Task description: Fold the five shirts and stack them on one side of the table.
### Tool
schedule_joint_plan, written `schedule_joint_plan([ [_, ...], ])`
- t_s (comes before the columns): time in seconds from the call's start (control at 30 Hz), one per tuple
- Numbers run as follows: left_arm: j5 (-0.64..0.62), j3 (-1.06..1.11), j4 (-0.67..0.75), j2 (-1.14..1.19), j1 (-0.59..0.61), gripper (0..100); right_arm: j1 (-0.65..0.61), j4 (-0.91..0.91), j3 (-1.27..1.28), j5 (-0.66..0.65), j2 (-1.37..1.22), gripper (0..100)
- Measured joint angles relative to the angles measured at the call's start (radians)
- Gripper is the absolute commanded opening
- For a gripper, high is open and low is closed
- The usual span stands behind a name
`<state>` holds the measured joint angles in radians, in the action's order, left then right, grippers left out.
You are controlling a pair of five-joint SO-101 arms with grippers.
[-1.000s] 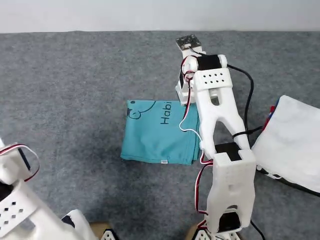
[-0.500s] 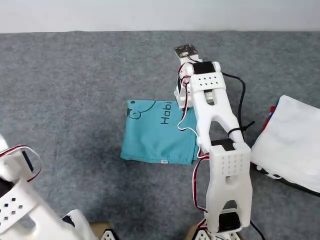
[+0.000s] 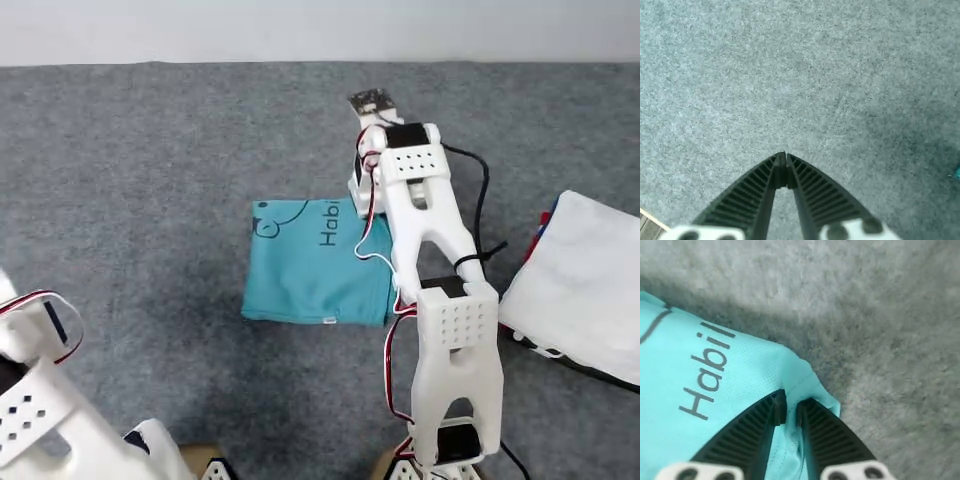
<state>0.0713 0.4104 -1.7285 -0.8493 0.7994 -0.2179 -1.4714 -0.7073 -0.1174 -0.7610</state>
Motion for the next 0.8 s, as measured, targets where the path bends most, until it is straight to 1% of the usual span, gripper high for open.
schedule_joint_plan([
  [0.13, 0.0, 0.0, 0.0, 0.0, 0.0, 0, 0.005, -0.046, -0.086, 0.0, -0.005, 3.6],
  [0.27, 0.0, 0.003, 0.0, 0.0, 0.0, 0, 0.003, -0.087, -0.129, 0.0, -0.006, 13.8],
  [0.33, 0.0, 0.021, 0.0, 0.0, 0.0, 0, 0.005, -0.097, -0.129, 0.0, -0.006, 12.3],
  [0.53, 0.0, 0.043, 0.0, 0.0, 0.0, 0, 0.005, -0.097, -0.129, 0.0, -0.057, 0.9],
  [0.8, 0.0, 0.043, 0.012, 0.0, 0.0, 0, 0.005, -0.097, -0.129, -0.041, -0.086, 1.6],
])
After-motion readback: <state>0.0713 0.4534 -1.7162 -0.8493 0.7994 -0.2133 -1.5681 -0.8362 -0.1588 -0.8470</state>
